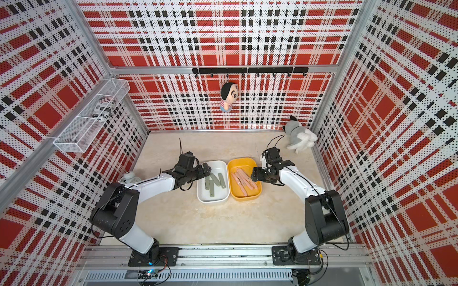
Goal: Place the fruit knives into the storage box by color
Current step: Adjust the storage box at the center of the board, then reset both arms
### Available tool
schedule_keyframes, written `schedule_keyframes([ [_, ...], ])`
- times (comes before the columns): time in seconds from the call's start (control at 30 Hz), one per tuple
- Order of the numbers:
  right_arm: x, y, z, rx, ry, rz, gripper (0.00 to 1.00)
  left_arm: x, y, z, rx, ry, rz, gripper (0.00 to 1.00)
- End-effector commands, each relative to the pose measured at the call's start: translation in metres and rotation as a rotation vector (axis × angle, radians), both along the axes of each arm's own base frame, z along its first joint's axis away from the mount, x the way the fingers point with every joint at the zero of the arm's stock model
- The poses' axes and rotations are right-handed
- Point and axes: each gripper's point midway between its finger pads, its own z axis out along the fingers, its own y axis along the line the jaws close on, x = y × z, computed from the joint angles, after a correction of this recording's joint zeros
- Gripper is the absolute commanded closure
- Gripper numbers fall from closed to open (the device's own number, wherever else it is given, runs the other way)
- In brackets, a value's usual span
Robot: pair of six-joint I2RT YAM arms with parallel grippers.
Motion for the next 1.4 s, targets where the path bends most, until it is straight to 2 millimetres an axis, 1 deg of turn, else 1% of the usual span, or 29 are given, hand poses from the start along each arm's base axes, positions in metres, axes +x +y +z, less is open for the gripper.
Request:
schedule_keyframes([
  [0.0, 0.004, -0.01, 0.013, 0.05, -0.041, -0.044, 0.2, 0.013, -0.021, 0.014, -0.04, -0.049, -0.03, 0.02],
  [0.13, 0.005, -0.022, 0.019, 0.079, -0.056, -0.068, 0.2, 0.015, -0.031, 0.013, -0.04, -0.051, -0.047, 0.02],
  [0.37, 0.002, -0.028, 0.02, 0.082, -0.054, -0.077, 0.19, 0.021, -0.048, 0.013, -0.04, -0.05, -0.077, 0.02],
  [0.47, 0.003, -0.031, 0.022, 0.079, -0.058, -0.084, 0.18, 0.022, -0.05, 0.012, -0.037, -0.047, -0.079, 0.02],
  [0.57, 0.004, -0.037, 0.026, 0.073, -0.07, -0.096, 0.15, 0.023, -0.045, 0.014, -0.026, -0.05, -0.064, 0.02],
  [0.67, 0.006, -0.044, 0.03, 0.072, -0.083, -0.115, 0.13, 0.025, -0.032, 0.019, -0.015, -0.056, -0.039, 0.02],
  [0.77, 0.01, -0.051, 0.04, 0.077, -0.109, -0.133, 0.11, 0.028, -0.007, 0.035, 0.006, -0.08, 0.012, 0.02],
  [0.83, 0.015, -0.057, 0.058, 0.085, -0.161, -0.144, 0.1, 0.03, 0.016, 0.055, 0.028, -0.117, 0.064, 0.02],
  [0.87, 0.018, -0.061, 0.067, 0.07, -0.194, -0.164, 0.09, 0.03, 0.025, 0.068, 0.036, -0.146, 0.085, 0.02],
  [0.9, 0.021, -0.069, 0.081, 0.041, -0.243, -0.193, 0.07, 0.031, 0.037, 0.086, 0.056, -0.188, 0.115, 0.02],
  [0.93, 0.023, -0.076, 0.092, 0.013, -0.286, -0.222, 0.03, 0.03, 0.047, 0.107, 0.067, -0.238, 0.137, 0.02],
  [0.97, 0.025, -0.086, 0.108, -0.018, -0.347, -0.265, 0.0, 0.03, 0.059, 0.131, 0.094, -0.292, 0.169, 0.02],
  [1.03, 0.027, -0.107, 0.14, -0.046, -0.481, -0.387, 0.0, 0.025, 0.087, 0.171, 0.171, -0.373, 0.258, 0.02],
  [1.07, 0.026, -0.113, 0.158, -0.03, -0.572, -0.437, 0.0, 0.021, 0.105, 0.191, 0.226, -0.41, 0.329, 0.02],
  [1.1, 0.023, -0.115, 0.177, -0.004, -0.691, -0.442, 0.0, 0.015, 0.121, 0.21, 0.279, -0.452, 0.394, 0.02],
  [1.13, 0.018, -0.118, 0.191, 0.007, -0.792, -0.453, 0.0, 0.011, 0.131, 0.224, 0.317, -0.49, 0.426, 0.02],
  [1.17, 0.009, -0.125, 0.207, 0.024, -0.918, -0.493, 0.0, 0.006, 0.139, 0.24, 0.338, -0.543, 0.432, 0.02],
  [1.2, -0.003, -0.131, 0.219, 0.029, -1.04, -0.515, 0.0, 0.006, 0.136, 0.253, 0.356, -0.619, 0.356, 0.02],
  [1.23, -0.016, -0.133, 0.23, 0.007, -1.172, -0.498, 0.0, 0.003, 0.134, 0.26, 0.359, -0.676, 0.297, 0.02],
  [1.27, -0.031, -0.137, 0.235, -0.026, -1.293, -0.492, 0.0, 0.0, 0.128, 0.263, 0.365, -0.756, 0.226, 0.02],
  [1.3, -0.043, -0.146, 0.235, -0.044, -1.37, -0.538, 0.0, -0.009, 0.125, 0.265, 0.396, -0.824, 0.173, 0.01],
  [1.33, -0.055, -0.158, 0.231, -0.047, -1.421, -0.616, 0.0, -0.017, 0.13, 0.27, 0.404, -0.874, 0.195, 0.02],
  [1.37, -0.064, -0.175, 0.223, -0.048, -1.435, -0.73, 0.0, -0.028, 0.148, 0.263, 0.421, -0.884, 0.291, 0.02],
])
